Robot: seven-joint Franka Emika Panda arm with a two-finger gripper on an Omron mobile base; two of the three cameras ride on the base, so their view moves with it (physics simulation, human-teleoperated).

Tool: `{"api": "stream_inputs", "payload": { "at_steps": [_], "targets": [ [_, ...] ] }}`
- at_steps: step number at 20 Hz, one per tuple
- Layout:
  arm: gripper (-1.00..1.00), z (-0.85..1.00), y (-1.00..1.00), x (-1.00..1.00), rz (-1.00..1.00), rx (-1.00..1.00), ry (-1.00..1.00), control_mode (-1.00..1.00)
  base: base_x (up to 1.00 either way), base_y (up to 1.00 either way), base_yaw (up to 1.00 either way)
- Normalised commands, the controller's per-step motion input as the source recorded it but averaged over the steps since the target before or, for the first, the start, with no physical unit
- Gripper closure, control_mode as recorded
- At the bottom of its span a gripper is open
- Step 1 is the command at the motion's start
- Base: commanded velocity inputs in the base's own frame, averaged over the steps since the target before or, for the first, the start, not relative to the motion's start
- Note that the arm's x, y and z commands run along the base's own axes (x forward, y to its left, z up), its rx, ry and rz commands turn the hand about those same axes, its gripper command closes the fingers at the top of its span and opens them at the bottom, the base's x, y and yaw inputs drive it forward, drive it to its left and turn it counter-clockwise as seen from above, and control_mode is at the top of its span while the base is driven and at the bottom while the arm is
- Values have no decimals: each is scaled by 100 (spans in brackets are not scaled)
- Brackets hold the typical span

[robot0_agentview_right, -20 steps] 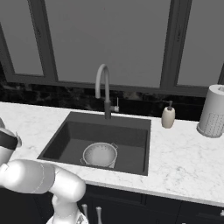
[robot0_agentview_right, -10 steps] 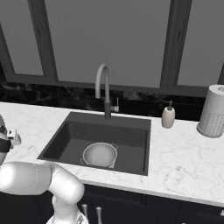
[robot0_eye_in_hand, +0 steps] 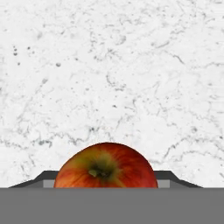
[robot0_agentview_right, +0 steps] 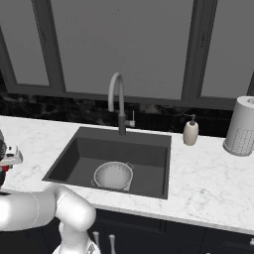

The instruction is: Put the colander in the sink, put the apple in the colander, and turn on the sink faucet and pour water over the colander.

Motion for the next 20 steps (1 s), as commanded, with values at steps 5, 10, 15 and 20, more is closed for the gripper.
{"api": "stream_inputs", "payload": {
  "at_steps": [5,10,15,20],
  "targets": [
    [100,58,-45,-17,-3,0,-20,-100,0,0,0],
    [100,66,-63,-2,-6,0,-19,-100,0,0,0],
    [100,42,-95,-9,-11,0,-10,-100,0,0,0],
    [100,33,-99,-1,-18,1,-2,-100,0,0,0]
  ]
}}
